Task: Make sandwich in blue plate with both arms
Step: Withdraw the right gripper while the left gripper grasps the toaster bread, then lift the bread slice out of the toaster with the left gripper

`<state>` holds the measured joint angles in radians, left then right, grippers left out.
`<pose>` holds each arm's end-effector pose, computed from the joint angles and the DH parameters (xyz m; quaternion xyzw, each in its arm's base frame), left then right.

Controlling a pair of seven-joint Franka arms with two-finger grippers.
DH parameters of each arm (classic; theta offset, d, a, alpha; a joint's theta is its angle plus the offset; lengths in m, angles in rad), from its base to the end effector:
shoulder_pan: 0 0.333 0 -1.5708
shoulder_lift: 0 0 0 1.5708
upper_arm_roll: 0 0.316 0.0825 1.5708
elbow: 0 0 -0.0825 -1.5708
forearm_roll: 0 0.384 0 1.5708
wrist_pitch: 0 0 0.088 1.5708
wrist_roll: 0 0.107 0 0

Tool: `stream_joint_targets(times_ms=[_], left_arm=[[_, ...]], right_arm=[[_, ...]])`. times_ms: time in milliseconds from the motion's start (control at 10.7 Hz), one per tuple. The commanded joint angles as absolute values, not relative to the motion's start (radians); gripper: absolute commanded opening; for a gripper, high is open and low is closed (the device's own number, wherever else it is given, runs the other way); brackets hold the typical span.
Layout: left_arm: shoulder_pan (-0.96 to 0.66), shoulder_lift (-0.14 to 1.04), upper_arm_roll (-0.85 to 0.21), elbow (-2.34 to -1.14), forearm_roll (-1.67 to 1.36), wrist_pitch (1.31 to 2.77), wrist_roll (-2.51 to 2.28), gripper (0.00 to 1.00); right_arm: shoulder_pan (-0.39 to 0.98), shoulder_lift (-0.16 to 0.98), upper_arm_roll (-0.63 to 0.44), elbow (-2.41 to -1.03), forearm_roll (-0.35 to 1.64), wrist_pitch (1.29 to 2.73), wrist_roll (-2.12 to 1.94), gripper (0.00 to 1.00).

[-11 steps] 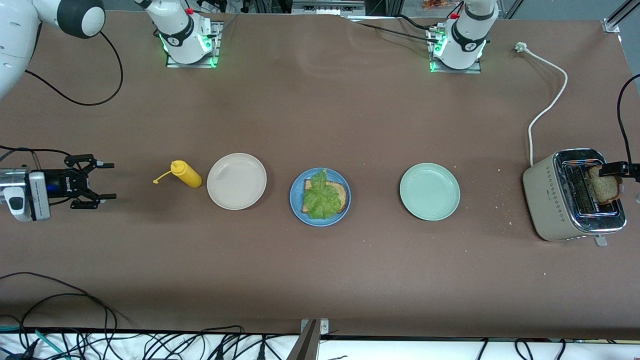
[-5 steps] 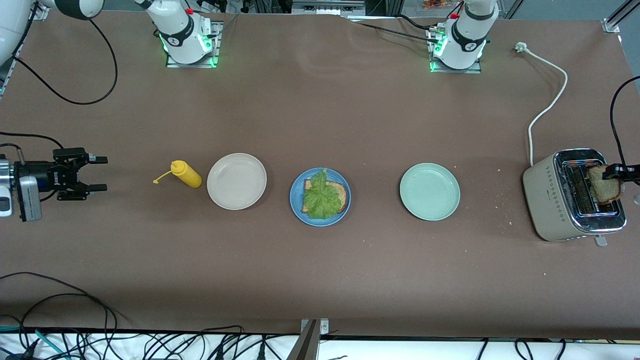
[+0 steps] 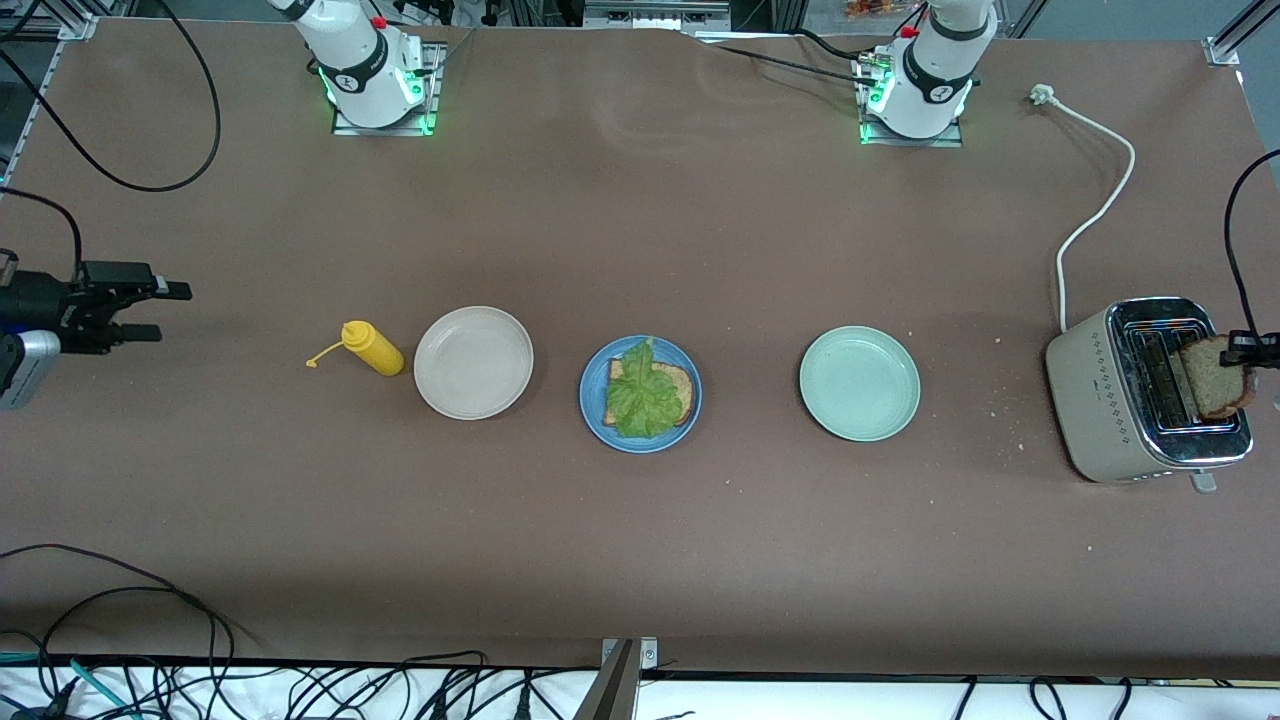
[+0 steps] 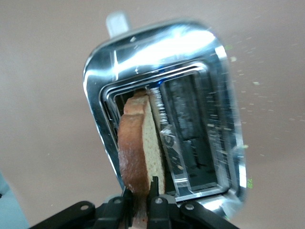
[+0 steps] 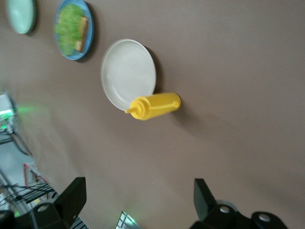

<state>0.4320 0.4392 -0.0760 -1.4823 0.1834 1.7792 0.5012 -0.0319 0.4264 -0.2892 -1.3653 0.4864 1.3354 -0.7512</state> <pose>0.6201 0.2553 0.4126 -0.9904 0.0949 0.0936 0.0361 0.6256 -0.1135 0.4643 -0.9370 -0.2077 0.0913 0.2657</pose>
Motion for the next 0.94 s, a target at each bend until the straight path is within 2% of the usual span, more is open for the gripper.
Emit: stream_joint_targets(times_ms=[0, 282, 563, 751, 845], left_arm=[[0.428, 0.338, -0.133, -1.381, 0.166, 1.568, 0.531, 0.00], [0.429, 0.276, -0.146, -1.278, 0.114, 1.386, 0.531, 0.00], [0.428, 0.256, -0.169, -1.252, 0.005, 1.212, 0.525, 0.00], [0.416, 0.262, -0.192, -1.255, -0.101, 1.190, 0.480, 0.00], [0.369, 0.270, -0.218, -1.255, -0.107, 1.189, 0.422, 0.00]], right_arm=[[-0.037, 0.217, -0.135, -1.523, 0.193, 1.452, -0.437, 1.00], [-0.038, 0.091, -0.072, -1.621, 0.036, 1.552, -0.188, 1.00], [-0.040, 0.043, -0.014, -1.637, -0.014, 1.587, 0.030, 1.00], [-0.044, 0.041, -0.008, -1.637, 0.011, 1.704, 0.019, 1.00], [-0.044, 0.026, -0.008, -1.634, 0.012, 1.644, 0.017, 1.00]])
